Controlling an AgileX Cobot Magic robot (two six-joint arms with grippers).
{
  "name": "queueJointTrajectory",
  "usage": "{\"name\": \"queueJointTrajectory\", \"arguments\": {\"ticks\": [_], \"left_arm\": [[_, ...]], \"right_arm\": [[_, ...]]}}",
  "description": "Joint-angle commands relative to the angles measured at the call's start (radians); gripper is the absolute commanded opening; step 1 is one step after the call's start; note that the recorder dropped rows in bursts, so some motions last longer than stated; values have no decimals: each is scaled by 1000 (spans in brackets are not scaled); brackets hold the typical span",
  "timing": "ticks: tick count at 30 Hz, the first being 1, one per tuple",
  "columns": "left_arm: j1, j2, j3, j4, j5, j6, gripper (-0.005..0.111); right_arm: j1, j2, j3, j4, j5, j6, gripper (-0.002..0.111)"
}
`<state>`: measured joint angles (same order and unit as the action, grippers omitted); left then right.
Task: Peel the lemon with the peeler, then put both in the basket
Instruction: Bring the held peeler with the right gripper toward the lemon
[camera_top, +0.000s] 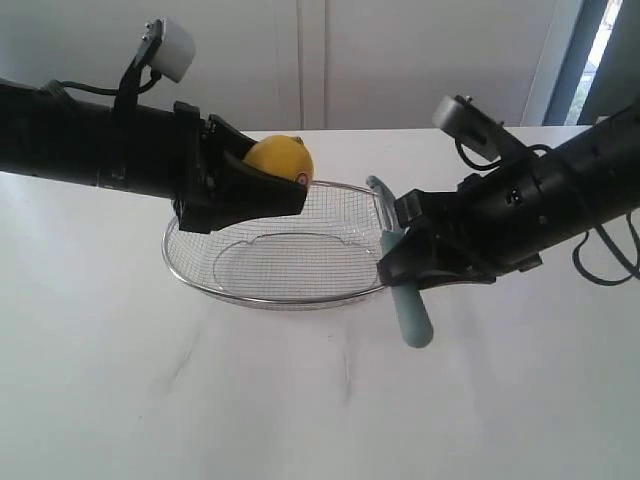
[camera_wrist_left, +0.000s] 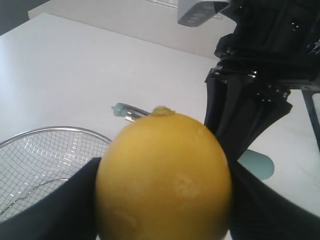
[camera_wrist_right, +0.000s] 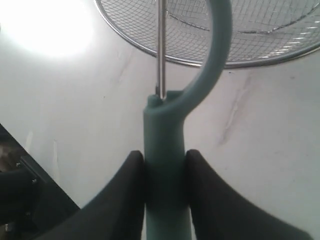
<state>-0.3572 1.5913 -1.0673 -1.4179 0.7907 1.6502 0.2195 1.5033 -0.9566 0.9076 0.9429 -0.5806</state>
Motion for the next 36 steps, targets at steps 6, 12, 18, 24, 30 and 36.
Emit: {"name": "queueJointTrajectory", "arguments": {"ticks": [6, 12, 18, 24, 30, 36], "left_arm": [[-5, -5, -4, -30, 53, 4, 0], [-5, -5, -4, -40, 67, 7, 0], [-5, -5, -4, -46, 75, 7, 0], [-5, -5, -4, -46, 75, 7, 0], [-5, -5, -4, -46, 72, 7, 0], [-5, -5, -4, -46, 71, 7, 0]], "right_arm": [[0, 31, 1, 116, 53, -71, 0], [60, 60, 1, 163, 58, -83, 0], [90, 60, 1, 264, 74, -133, 0], [90, 60, 1, 362, 137, -196, 0], [90, 60, 1, 367, 129, -196, 0], [88, 45, 1, 381, 88, -175, 0]]}}
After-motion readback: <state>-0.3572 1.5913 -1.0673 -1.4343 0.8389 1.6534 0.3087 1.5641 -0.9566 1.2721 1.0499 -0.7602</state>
